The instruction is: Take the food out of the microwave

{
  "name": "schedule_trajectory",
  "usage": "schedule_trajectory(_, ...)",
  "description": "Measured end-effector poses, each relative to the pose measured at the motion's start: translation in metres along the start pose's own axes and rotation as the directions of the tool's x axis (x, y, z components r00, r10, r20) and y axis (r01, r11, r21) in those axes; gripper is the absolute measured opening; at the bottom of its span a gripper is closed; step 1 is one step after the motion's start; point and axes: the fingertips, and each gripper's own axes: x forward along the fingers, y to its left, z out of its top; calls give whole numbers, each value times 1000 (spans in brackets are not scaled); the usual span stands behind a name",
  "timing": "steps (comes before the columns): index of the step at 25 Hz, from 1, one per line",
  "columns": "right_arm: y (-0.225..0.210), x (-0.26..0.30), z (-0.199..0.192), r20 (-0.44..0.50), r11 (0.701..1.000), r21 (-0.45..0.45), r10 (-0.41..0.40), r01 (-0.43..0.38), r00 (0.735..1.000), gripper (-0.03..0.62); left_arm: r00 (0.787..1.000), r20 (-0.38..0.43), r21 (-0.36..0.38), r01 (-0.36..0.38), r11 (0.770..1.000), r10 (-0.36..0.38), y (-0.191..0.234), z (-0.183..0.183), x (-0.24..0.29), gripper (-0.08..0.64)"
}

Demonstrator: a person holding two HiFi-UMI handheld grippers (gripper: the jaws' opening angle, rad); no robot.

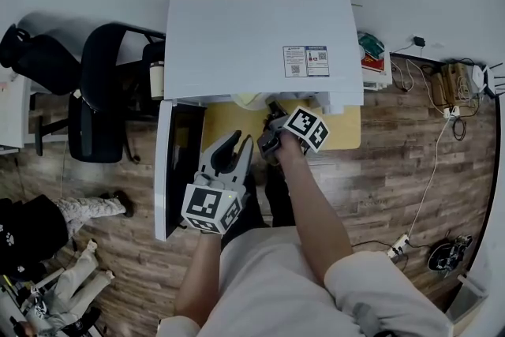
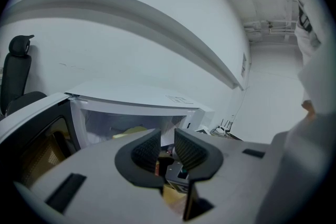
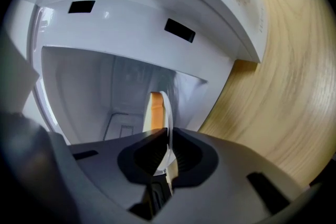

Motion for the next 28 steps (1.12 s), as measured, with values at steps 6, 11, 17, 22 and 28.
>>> schedule_trajectory(6,7,-4,-1,6,996,30,79,-79,997,14,1000,-1,-6,-26,1000,26,-3,-5,0,77)
schedule_trajectory(11,10,-7,-1,-8,991,15,136,-136,991,12,999,7,-15,-51,999,51,-4,-8,-4,77)
schedule_trajectory(17,10,-14,-4,-7,985,2,170,-170,985,11,998,14,-16,-57,998,57,-5,-10,-13,77)
schedule_trajectory(22,10,-23,-10,10,979,20,203,-203,979,11,998,13,-17,-58,998,58,-4,-15,-23,77)
schedule_trajectory(28,16,-36,-17,46,967,52,247,-250,968,11,999,14,-8,-43,999,43,-7,-22,-42,77)
